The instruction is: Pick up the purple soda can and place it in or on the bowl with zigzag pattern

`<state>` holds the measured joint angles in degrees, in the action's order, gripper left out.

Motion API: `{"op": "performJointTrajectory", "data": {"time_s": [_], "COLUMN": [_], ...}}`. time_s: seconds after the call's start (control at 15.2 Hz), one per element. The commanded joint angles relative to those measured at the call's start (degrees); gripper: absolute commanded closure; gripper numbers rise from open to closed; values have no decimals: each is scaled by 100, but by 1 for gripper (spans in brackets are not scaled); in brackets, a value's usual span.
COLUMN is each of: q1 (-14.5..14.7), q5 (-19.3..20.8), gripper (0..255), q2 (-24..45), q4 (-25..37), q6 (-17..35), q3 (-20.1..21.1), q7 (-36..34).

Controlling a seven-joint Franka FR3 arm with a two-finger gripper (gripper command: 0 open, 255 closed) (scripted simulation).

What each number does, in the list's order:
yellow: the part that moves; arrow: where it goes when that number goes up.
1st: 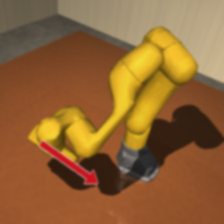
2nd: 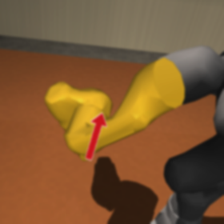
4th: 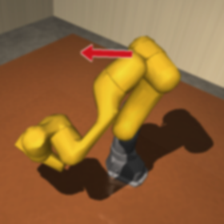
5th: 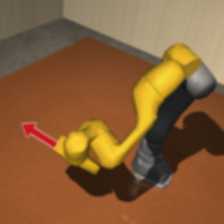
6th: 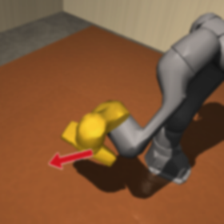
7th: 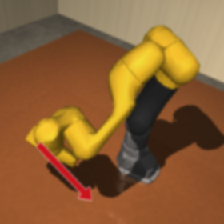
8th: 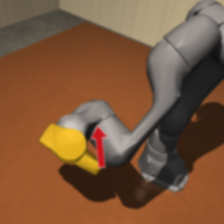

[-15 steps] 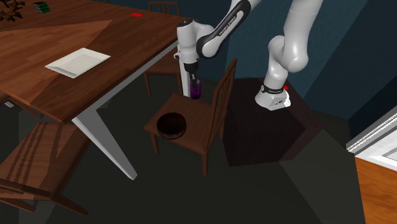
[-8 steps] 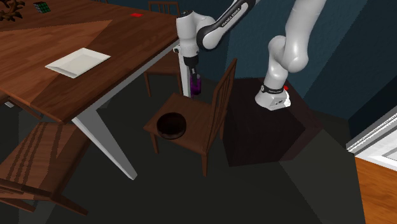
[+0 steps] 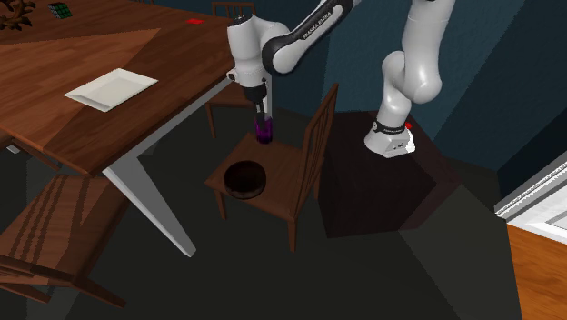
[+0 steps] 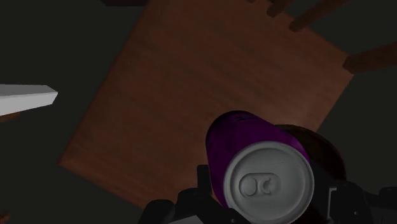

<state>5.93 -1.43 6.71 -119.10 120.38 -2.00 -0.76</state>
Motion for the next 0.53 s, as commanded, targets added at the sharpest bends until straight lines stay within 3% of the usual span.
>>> {"op": "performJointTrajectory", "data": {"time_s": [0.0,0.46], "q1": [101,430], "q5": [-16,-4], "gripper": [255,255], "q2": [296,1432], "q4": [416,2267], "q6": [-117,-818], "q3": [85,292], "q7": [-185,-738]}}
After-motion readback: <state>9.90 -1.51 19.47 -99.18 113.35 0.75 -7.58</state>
